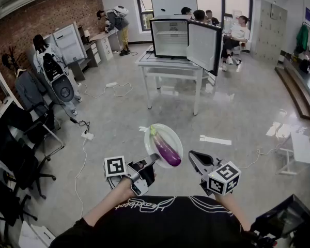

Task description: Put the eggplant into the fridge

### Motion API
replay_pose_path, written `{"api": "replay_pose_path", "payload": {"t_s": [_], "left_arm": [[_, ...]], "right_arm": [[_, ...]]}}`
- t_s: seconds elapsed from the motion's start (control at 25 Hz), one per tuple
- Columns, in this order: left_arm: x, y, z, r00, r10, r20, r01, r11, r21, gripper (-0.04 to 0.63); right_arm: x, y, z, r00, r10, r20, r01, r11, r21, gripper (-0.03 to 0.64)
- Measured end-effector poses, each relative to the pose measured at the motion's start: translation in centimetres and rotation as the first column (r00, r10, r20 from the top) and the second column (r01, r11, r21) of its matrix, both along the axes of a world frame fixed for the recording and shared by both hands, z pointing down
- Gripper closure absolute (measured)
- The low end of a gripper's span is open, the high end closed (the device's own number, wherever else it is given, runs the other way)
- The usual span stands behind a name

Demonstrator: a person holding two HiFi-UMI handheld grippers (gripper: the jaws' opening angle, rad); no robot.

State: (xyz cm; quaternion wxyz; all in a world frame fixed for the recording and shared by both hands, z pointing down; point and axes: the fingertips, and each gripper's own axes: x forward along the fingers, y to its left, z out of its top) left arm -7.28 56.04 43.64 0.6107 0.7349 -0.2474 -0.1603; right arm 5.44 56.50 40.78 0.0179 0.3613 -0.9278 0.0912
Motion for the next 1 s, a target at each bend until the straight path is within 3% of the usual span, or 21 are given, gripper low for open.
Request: {"api": "replay_pose_path", "payload": {"t_s": [0.36,0.76,1.0], "left_arm": [[-0.1,0.9,-1.6,1.000,-0.004,-0.028,0.005,0.998,0.057,0.572],[-0.5,1.3,-2.0,1.000,-0.015,-0.008,0.015,0.998,0.063,0.572],[0.3,1.5,-1.2,0.999,-0.002,-0.032,0.003,1.000,0.030,0.571]], "right_arm": [[-1.1,0.6,-1.1,0.999,-0.030,-0.024,0.031,0.999,0.044,0.611],[-1.4,0.9,-1.6,0.999,-0.023,-0.038,0.026,0.998,0.061,0.611],[-0.6,0.7,-0.7,0.999,-0.003,-0.042,0.005,0.999,0.046,0.611]]}}
